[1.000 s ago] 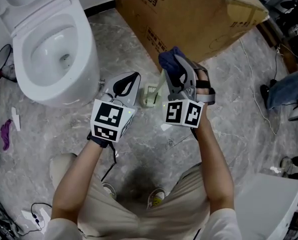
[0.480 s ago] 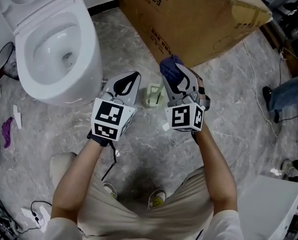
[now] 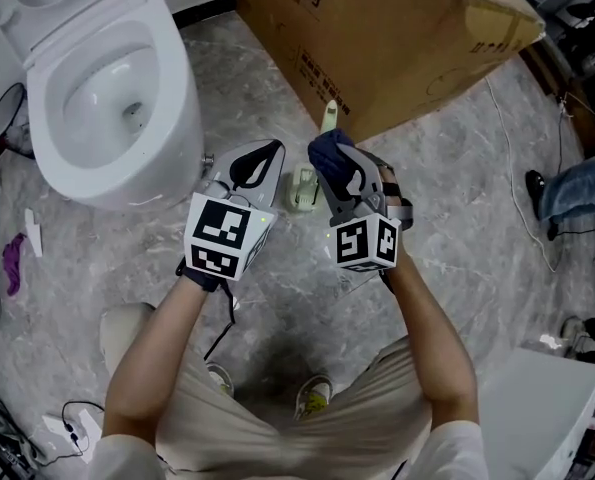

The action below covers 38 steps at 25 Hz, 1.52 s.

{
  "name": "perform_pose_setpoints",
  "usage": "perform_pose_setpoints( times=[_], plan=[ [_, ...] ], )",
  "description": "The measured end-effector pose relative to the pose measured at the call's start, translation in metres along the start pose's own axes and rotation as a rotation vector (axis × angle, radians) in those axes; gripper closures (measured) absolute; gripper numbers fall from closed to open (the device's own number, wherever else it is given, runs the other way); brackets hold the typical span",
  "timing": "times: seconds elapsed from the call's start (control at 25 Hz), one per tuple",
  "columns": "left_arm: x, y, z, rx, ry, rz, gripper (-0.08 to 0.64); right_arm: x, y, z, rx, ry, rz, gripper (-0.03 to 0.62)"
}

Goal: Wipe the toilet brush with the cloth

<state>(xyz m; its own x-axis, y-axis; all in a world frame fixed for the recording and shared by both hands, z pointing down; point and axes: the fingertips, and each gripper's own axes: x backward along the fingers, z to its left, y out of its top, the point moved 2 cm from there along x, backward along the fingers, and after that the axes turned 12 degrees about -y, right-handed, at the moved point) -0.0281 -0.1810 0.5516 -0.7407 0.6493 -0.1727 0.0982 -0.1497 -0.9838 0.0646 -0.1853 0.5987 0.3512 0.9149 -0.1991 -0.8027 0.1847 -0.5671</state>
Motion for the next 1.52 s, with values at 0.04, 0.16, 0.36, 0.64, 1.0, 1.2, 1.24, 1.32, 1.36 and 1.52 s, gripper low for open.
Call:
perform_pose_setpoints(
  times=[0.04,0.16,0.36,0.64,1.0,1.2,1.24,1.32,1.36,1.52],
  plan=[
    [0.000,0.000,0.000,0.000,0.000,0.001,0.558,0.000,-0.002,0.003,0.004,0.008,0.005,0.414],
    [0.000,-0.001,0.001,0.001,0.001,0.001,0.558,0.001,-0.009,0.010,0.005,0.029,0.019,0.414],
    [0.002,-0.001,0.002,0.011,0.004,-0.008,0.558,0.000,-0.017,0.018,-0.001,0.055,0.040,0.414],
    [0.002,-0.002,0.003,0.017,0.009,-0.009,0.558,-0.001,-0.026,0.031,-0.003,0.102,0.072,0.414],
    [0.016,0.000,0.030,0.082,0.094,-0.014,0.558,0.011,0.032,-0.003,-0.010,-0.010,-0.069,0.416],
    [0.013,0.012,0.026,0.101,0.106,-0.082,0.558,0.004,0.044,-0.028,-0.037,-0.097,-0.074,0.416],
    [0.014,0.013,0.024,0.066,0.113,-0.074,0.558,0.003,0.045,-0.033,-0.043,-0.113,-0.076,0.416],
    [0.015,0.013,0.024,0.007,0.125,-0.047,0.558,0.001,0.047,-0.041,-0.060,-0.136,-0.079,0.415],
    [0.015,0.013,0.023,-0.007,0.126,-0.040,0.558,0.000,0.047,-0.044,-0.069,-0.142,-0.079,0.415],
    [0.011,0.014,0.018,-0.005,0.104,-0.047,0.558,-0.006,0.033,-0.049,-0.090,-0.147,-0.063,0.414]
  ],
)
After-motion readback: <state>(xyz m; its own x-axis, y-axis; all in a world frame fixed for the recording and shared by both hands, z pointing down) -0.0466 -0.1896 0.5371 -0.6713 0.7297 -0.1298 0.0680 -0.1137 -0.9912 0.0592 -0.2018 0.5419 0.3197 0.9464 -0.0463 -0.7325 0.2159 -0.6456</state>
